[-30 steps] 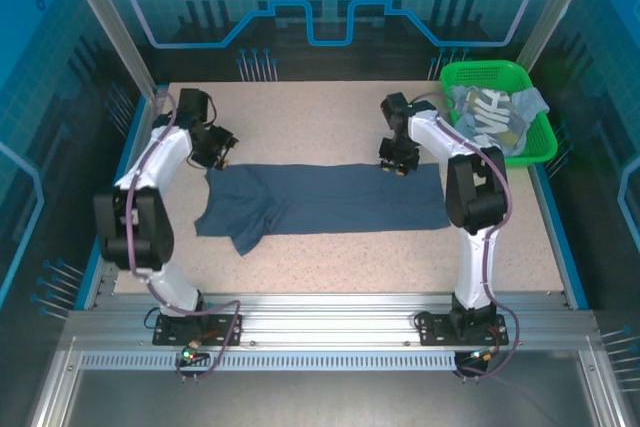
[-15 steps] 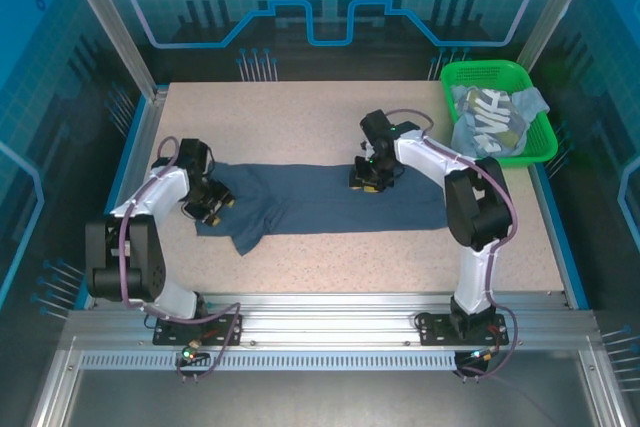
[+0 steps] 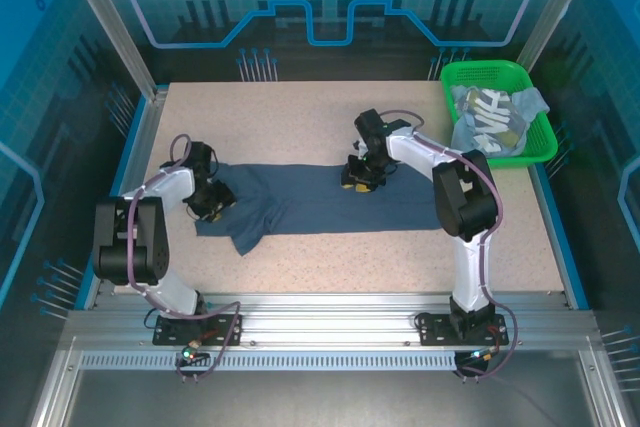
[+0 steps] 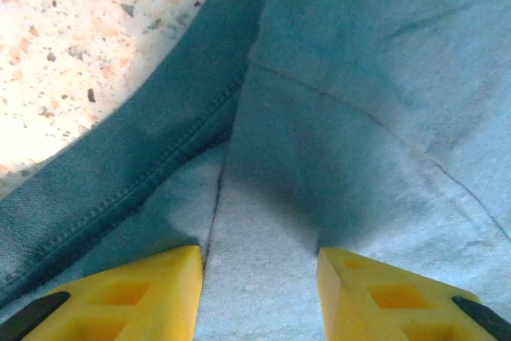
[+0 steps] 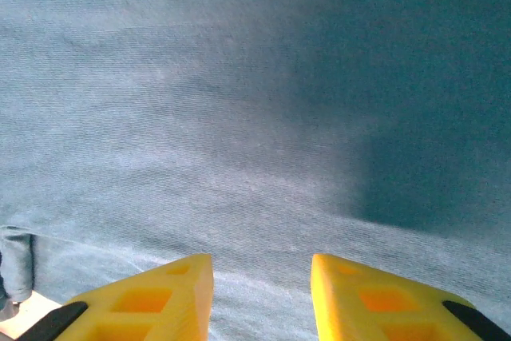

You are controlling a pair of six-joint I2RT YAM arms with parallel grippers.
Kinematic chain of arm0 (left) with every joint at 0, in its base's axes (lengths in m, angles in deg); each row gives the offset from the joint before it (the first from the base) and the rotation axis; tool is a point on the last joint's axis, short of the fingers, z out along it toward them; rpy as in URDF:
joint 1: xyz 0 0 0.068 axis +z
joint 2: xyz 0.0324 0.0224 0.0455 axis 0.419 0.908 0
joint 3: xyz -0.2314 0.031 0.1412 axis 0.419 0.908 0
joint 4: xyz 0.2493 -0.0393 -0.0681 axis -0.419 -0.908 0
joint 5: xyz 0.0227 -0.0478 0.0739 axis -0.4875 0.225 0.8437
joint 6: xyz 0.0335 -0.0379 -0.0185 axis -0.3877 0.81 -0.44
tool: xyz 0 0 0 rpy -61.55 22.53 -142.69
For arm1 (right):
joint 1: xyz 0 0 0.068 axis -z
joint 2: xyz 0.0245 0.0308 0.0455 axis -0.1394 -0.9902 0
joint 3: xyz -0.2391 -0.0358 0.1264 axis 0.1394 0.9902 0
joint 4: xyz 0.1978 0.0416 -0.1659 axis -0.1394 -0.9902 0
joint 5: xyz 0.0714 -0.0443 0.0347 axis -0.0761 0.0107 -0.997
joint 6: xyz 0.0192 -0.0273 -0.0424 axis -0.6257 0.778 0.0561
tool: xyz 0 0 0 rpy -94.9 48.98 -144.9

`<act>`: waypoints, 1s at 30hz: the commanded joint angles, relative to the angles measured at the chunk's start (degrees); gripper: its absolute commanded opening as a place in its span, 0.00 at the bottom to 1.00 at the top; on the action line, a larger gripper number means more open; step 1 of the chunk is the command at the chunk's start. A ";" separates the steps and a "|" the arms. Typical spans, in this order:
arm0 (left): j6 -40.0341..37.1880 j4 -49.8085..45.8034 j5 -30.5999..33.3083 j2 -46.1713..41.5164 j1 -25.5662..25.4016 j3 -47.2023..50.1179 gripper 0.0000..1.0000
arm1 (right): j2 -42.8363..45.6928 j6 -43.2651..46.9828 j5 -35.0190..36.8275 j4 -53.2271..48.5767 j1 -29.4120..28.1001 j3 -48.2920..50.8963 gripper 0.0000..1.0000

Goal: Fold and stack the t-shirts

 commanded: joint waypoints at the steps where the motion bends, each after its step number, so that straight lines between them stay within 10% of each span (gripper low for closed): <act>1: -1.61 1.01 1.52 0.83 0.30 1.26 0.42 | -1.72 -0.64 -1.73 -1.60 -0.78 -1.06 0.38; 17: -2.07 3.02 1.19 -0.93 0.14 0.37 0.12 | -2.46 -1.10 -1.90 -1.59 -1.04 -1.15 0.38; 30: -0.48 -0.04 0.39 -1.46 -0.27 -1.39 0.18 | -2.91 -0.99 -1.95 -1.75 -1.04 -1.87 0.38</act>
